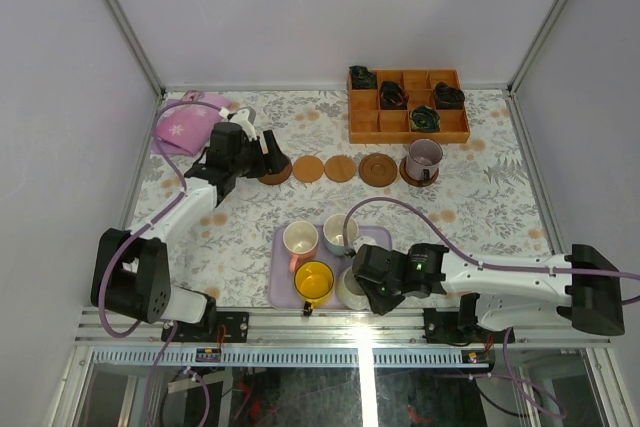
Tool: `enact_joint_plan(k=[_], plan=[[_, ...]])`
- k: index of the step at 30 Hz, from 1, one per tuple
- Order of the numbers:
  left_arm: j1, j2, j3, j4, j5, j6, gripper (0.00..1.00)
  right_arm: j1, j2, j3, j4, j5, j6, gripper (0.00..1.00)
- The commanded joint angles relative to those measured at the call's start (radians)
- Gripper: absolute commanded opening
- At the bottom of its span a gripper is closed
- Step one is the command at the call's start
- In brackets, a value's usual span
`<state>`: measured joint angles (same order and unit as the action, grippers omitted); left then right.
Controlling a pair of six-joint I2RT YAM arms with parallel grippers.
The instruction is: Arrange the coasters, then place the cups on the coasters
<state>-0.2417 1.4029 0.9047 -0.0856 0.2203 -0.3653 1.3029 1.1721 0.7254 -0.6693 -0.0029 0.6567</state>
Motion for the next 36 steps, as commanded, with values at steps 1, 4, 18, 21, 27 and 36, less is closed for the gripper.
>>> enact_joint_plan(k=[1,4,18,21,27,36], plan=[[0.001,0.004,-0.004,0.004,0.010,0.008,0.76,0.013,-0.063,0.010,-0.050,0.000,0.027,0.00],[0.001,0.001,-0.004,0.001,0.006,0.011,0.77,0.016,-0.118,0.050,-0.141,0.049,0.032,0.00],[0.001,0.009,-0.002,0.008,0.011,0.012,0.77,0.011,-0.074,0.506,-0.491,0.507,0.078,0.00],[0.002,-0.002,-0.001,-0.004,-0.004,0.027,0.77,-0.085,0.052,0.623,-0.553,0.610,0.048,0.00],[0.001,-0.033,0.004,-0.021,-0.042,0.048,0.77,-0.362,0.106,0.682,-0.349,0.607,-0.117,0.00],[0.001,-0.064,-0.007,-0.015,-0.060,0.075,0.78,-0.622,0.268,0.632,-0.025,0.447,-0.271,0.00]])
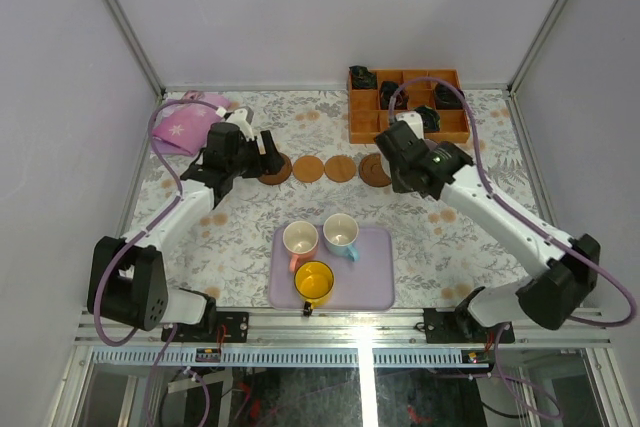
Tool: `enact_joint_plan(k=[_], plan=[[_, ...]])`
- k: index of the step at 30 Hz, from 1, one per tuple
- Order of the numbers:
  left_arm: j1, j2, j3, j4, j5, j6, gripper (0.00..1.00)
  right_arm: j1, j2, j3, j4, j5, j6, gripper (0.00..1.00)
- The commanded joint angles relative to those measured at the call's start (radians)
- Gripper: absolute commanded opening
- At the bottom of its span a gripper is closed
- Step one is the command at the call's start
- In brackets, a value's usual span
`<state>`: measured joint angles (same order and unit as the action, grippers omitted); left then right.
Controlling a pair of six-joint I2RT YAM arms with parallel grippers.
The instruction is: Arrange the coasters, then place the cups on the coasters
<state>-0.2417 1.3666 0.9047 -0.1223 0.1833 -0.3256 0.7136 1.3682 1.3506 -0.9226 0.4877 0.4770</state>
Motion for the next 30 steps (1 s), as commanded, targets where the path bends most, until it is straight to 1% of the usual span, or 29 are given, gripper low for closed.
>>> enact_joint_plan(k=[1,4,10,18,23,30], plan=[[0.001,-0.031,-0.009,0.025,-0.025,0.038,0.78,-0.049,0.097,0.001,0.261,-0.070,-0.100,0.00],[0.001,-0.037,-0.013,0.029,-0.029,0.047,0.78,-0.090,0.179,0.002,0.321,-0.130,-0.117,0.00],[0.001,-0.024,-0.014,0.030,-0.034,0.051,0.78,-0.111,0.286,0.033,0.373,-0.133,-0.129,0.00],[0.001,0.001,-0.011,0.036,-0.023,0.051,0.78,-0.164,0.403,0.074,0.418,-0.182,-0.141,0.00],[0.001,0.009,-0.010,0.036,-0.023,0.051,0.78,-0.187,0.447,0.076,0.463,-0.207,-0.140,0.00],[0.001,0.020,-0.006,0.032,-0.018,0.049,0.78,-0.200,0.458,0.070,0.509,-0.222,-0.114,0.00]])
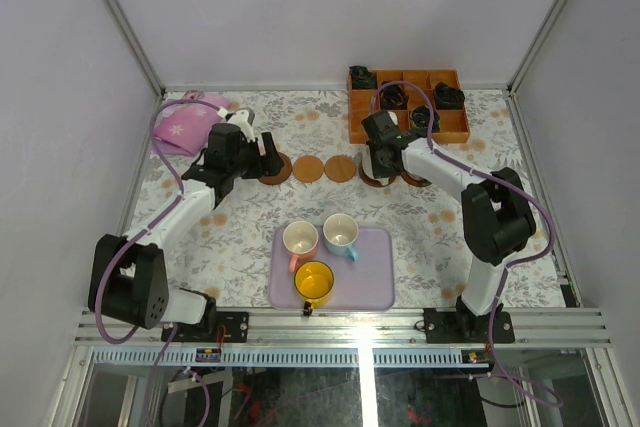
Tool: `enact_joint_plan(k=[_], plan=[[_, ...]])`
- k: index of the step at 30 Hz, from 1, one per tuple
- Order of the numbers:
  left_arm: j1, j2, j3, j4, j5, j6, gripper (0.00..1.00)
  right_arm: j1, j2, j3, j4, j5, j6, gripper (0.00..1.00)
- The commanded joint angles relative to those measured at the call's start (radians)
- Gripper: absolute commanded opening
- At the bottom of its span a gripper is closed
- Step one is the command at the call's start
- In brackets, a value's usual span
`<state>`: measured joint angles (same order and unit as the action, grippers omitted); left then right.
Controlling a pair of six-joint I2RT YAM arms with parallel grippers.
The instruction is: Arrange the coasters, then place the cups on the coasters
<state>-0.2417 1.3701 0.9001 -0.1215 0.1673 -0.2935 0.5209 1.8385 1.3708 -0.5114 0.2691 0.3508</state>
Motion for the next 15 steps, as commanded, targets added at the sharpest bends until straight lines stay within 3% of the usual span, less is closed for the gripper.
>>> enact_joint_plan(k=[1,15], plan=[[0.001,0.019,-0.001,0.030,-0.001,0.017,0.78,-0.007,-0.009,0.049,0.099,-0.006,0.014,0.00],[0.000,0.038,0.008,0.025,0.004,0.019,0.78,-0.009,-0.025,-0.031,0.102,-0.026,0.078,0.00]])
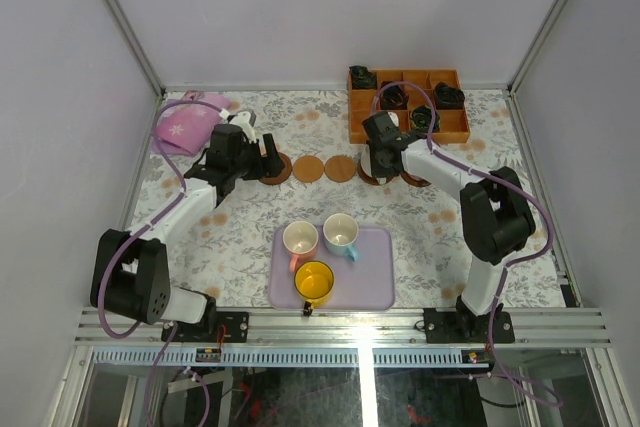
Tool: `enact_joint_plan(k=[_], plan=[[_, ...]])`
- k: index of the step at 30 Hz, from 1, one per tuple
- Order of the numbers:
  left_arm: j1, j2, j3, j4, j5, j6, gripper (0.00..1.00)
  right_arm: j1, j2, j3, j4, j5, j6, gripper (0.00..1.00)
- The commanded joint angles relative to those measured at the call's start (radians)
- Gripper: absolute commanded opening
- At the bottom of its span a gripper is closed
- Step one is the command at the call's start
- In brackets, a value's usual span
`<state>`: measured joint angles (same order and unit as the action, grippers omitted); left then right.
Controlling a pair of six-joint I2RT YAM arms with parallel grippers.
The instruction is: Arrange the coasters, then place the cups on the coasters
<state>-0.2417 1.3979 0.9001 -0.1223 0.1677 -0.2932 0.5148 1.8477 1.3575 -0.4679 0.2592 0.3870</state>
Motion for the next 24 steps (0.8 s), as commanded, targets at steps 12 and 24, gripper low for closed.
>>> enact_joint_plan(k=[12,24], plan=[[0.002,0.011,0.011,0.022,0.002,0.015,0.78,-0.004,-0.075,-0.104,0.041,-0.054,0.098,0.40],[0.001,0.012,0.014,0.026,0.012,0.009,0.78,0.000,-0.173,-0.091,-0.025,-0.018,0.089,0.82]])
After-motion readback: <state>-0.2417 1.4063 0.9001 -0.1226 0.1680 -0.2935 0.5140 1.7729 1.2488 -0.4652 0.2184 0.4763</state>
